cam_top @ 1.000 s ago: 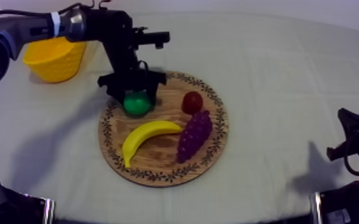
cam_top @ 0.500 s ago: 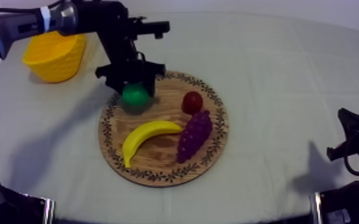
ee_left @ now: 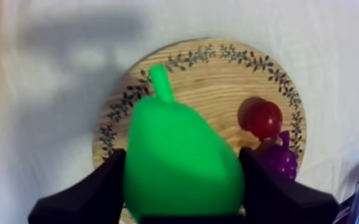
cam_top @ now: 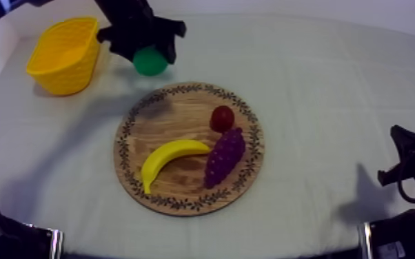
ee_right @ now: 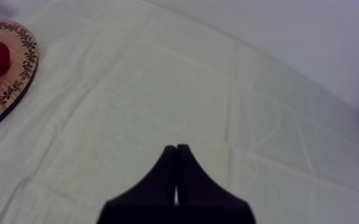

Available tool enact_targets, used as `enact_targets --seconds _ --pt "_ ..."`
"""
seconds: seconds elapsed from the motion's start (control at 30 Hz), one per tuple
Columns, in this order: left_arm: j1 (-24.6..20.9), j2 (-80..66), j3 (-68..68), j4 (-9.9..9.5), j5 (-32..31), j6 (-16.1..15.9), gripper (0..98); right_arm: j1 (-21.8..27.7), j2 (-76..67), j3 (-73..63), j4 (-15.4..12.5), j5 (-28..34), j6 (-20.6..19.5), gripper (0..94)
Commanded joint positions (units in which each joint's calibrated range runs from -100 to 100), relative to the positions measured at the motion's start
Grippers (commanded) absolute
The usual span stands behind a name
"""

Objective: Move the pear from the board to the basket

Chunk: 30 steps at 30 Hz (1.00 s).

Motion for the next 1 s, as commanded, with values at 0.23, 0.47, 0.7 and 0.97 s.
enact_targets --seconds 0.23,0.47,0.7,0.97 --pt "-2.95 -3.44 -3.93 -0.87 4.45 -1.29 49.6 -0.02 -0.03 -0.02 -0.02 0.02 0.03 0.4" --pt "-6.79 -3.62 -5.07 -1.34 5.71 -2.85 49.3 -0.02 -0.03 -0.02 -0.02 0.02 0.03 0.4" --pt "-12.37 -3.42 -6.67 -1.94 6.02 -5.13 49.3 -0.02 -0.03 -0.02 -0.02 0.02 0.03 0.4" --pt "-18.35 -1.42 -11.97 -2.5 6.04 -7.75 49.2 -0.02 -0.03 -0.02 -0.02 0.02 0.03 0.4"
